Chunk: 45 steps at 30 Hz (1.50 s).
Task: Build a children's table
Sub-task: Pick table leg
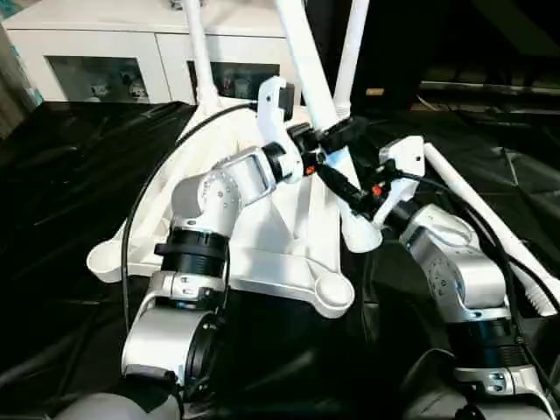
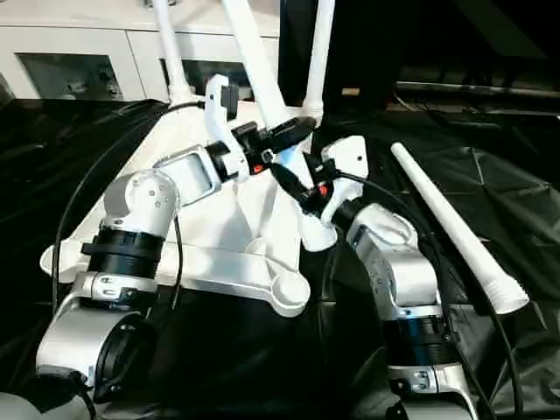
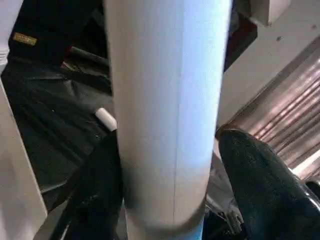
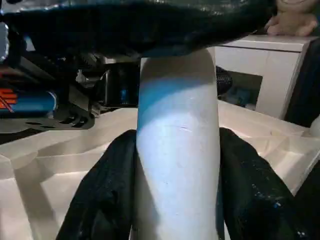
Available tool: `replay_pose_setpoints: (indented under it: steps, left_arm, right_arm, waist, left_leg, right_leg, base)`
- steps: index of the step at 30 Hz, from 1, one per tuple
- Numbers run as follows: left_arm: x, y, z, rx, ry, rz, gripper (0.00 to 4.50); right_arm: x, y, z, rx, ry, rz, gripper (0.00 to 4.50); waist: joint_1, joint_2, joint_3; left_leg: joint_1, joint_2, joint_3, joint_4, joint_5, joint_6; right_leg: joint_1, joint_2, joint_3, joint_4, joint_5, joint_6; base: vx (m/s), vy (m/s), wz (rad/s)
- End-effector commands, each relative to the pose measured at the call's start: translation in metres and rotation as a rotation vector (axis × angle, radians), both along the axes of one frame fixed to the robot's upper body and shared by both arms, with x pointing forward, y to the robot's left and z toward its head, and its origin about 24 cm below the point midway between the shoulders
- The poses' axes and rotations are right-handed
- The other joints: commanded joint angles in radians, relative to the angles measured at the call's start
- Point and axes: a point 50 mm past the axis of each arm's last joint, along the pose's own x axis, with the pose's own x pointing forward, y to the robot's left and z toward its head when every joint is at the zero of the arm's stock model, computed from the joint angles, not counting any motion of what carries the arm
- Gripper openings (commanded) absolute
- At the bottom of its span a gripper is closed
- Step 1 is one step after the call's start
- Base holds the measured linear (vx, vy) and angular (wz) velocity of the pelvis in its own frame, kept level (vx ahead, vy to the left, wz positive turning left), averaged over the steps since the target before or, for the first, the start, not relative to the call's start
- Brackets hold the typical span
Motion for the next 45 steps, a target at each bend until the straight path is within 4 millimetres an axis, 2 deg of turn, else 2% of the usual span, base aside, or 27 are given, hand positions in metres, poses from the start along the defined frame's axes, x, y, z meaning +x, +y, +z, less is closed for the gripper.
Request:
replay_pose_setpoints:
  steps: [1,10,11,13,14,15,17,19,20,22,25,27,30,32,36,43,45]
  left_arm:
    - [-0.002,-0.004,0.006,-0.007,-0.002,-0.001,2.86]
    - [0.001,0.000,0.006,-0.027,0.023,0.046,2.21]
    - [0.001,0.000,0.005,-0.027,0.024,0.049,1.99]
    - [0.002,0.001,0.006,-0.038,0.025,0.064,1.94]
    - [0.002,0.001,0.007,-0.044,0.023,0.065,1.91]
    - [0.002,0.001,0.007,-0.047,0.021,0.065,1.87]
    - [0.002,0.002,0.007,-0.038,0.008,0.064,1.85]
    - [0.001,0.002,0.007,-0.030,-0.003,0.062,1.84]
    - [0.002,0.003,0.008,-0.015,-0.027,0.070,1.84]
    - [0.002,0.004,0.008,-0.006,-0.041,0.075,1.84]
    - [0.004,0.009,0.016,0.020,-0.106,0.059,1.84]
    - [0.005,0.015,0.026,0.061,-0.196,0.001,1.83]
    - [0.003,0.018,0.030,0.068,-0.231,-0.045,1.83]
    - [-0.006,0.023,0.038,0.070,-0.308,-0.165,1.83]
    - [-0.016,0.029,0.046,0.048,-0.382,-0.289,1.83]
    - [-0.027,0.030,0.049,0.016,-0.416,-0.414,1.83]
    - [-0.029,0.029,0.047,0.021,-0.411,-0.427,1.83]
  right_arm:
    - [0.003,0.001,0.007,0.003,-0.034,-0.005,1.83]
    - [0.003,0.001,0.007,0.001,-0.041,-0.013,1.83]
    - [0.003,0.001,0.007,0.001,-0.041,-0.013,1.83]
    - [0.003,0.001,0.007,-0.003,-0.043,-0.012,1.83]
    - [0.003,0.002,0.007,-0.005,-0.043,-0.011,1.83]
    - [0.003,0.002,0.007,-0.005,-0.043,-0.010,1.83]
    - [0.004,0.003,0.007,-0.010,-0.045,-0.006,1.83]
    - [0.004,0.004,0.007,-0.026,-0.052,-0.007,1.83]
    - [0.004,0.006,0.006,0.023,-0.013,0.025,1.83]
    - [0.004,0.007,0.006,0.057,0.012,0.047,2.53]
    - [0.003,0.006,0.010,0.059,0.012,0.079,2.71]
    - [-0.003,-0.004,0.017,0.118,0.071,0.193,2.95]
    - [-0.005,-0.009,0.020,0.116,0.087,0.227,3.01]
    - [-0.008,-0.022,0.022,0.109,0.143,0.284,3.01]
    - [-0.014,-0.030,0.022,0.080,0.205,0.356,3.01]
    - [-0.019,-0.027,0.017,0.056,0.245,0.390,3.01]
    - [-0.019,-0.023,0.017,0.065,0.257,0.406,3.01]
  waist:
    - [0.002,-0.017,-0.079]
    - [-0.001,-0.021,-0.077]
    - [0.000,-0.020,-0.077]
    - [0.000,-0.022,-0.077]
    - [0.000,-0.027,-0.076]
    - [0.001,-0.024,-0.077]
    - [0.001,-0.030,-0.076]
    - [0.001,-0.030,-0.076]
    - [0.001,-0.030,-0.075]
    - [0.000,-0.031,-0.076]
    - [0.002,-0.029,-0.075]
    - [0.003,-0.027,-0.075]
    - [0.005,-0.023,-0.077]
    - [0.006,-0.021,-0.077]
    - [0.010,-0.020,-0.076]
    - [0.006,-0.020,-0.075]
    - [0.006,-0.017,-0.074]
  left_leg:
    - [0.017,0.036,-0.020,-0.063,-0.160,0.052]
    - [0.016,0.035,-0.019,-0.063,-0.163,0.055]
    - [0.017,0.035,-0.020,-0.064,-0.163,0.054]
    - [0.017,0.035,-0.020,-0.064,-0.167,0.053]
    - [0.017,0.035,-0.019,-0.064,-0.164,0.055]
    - [0.016,0.035,-0.019,-0.063,-0.158,0.055]
    - [0.016,0.036,-0.019,-0.064,-0.156,0.056]
    - [0.016,0.036,-0.019,-0.064,-0.153,0.055]
    - [0.016,0.036,-0.019,-0.065,-0.155,0.054]
    - [0.018,0.038,-0.020,-0.066,-0.160,0.054]
    - [0.019,0.038,-0.021,-0.067,-0.160,0.051]
    - [0.020,0.039,-0.022,-0.068,-0.146,0.058]
    - [0.020,0.040,-0.021,-0.066,-0.139,0.056]
    - [0.021,0.041,-0.021,-0.065,-0.139,0.050]
    - [0.020,0.042,-0.019,-0.065,-0.147,0.040]
    - [0.024,0.040,-0.020,-0.066,-0.185,0.011]
    - [0.024,0.041,-0.021,-0.066,-0.187,0.007]
  right_leg:
    - [0.056,-0.062,0.048,-0.079,-0.240,-0.166]
    - [0.056,-0.060,0.048,-0.082,-0.246,-0.156]
    - [0.055,-0.062,0.048,-0.082,-0.247,-0.156]
    - [0.055,-0.061,0.048,-0.083,-0.253,-0.155]
    - [0.055,-0.061,0.049,-0.083,-0.252,-0.153]
    - [0.055,-0.062,0.049,-0.081,-0.248,-0.154]
    - [0.054,-0.062,0.049,-0.081,-0.246,-0.155]
    - [0.055,-0.063,0.049,-0.080,-0.244,-0.156]
    - [0.055,-0.063,0.049,-0.081,-0.246,-0.155]
    - [0.055,-0.063,0.049,-0.079,-0.239,-0.158]
    - [0.054,-0.063,0.050,-0.079,-0.230,-0.158]
    - [0.058,-0.061,0.052,-0.074,-0.192,-0.168]
    - [0.059,-0.062,0.052,-0.070,-0.150,-0.187]
    - [0.061,-0.063,0.051,-0.067,-0.151,-0.200]
    - [0.062,-0.065,0.053,-0.064,-0.150,-0.220]
    - [0.057,-0.066,0.051,-0.073,-0.236,-0.197]
    - [0.057,-0.066,0.051,-0.074,-0.237,-0.197]
  base:
    - [0.000,0.000,0.00]
    - [0.000,0.000,0.00]
    - [0.000,0.000,0.00]
    - [0.000,0.000,0.00]
    - [0.000,0.000,0.00]
    - [0.000,0.000,0.00]
    - [0.000,0.000,0.00]
    - [0.000,0.000,0.00]
    - [0.000,0.000,0.00]
    - [0.000,0.000,0.00]
    - [0.000,0.000,0.00]
    - [0.000,0.000,0.00]
    - [0.000,0.000,0.00]
    - [0.000,0.000,0.00]
    - [0.000,0.000,0.00]
    - [0.000,0.000,0.00]
    - [0.000,0.000,0.00]
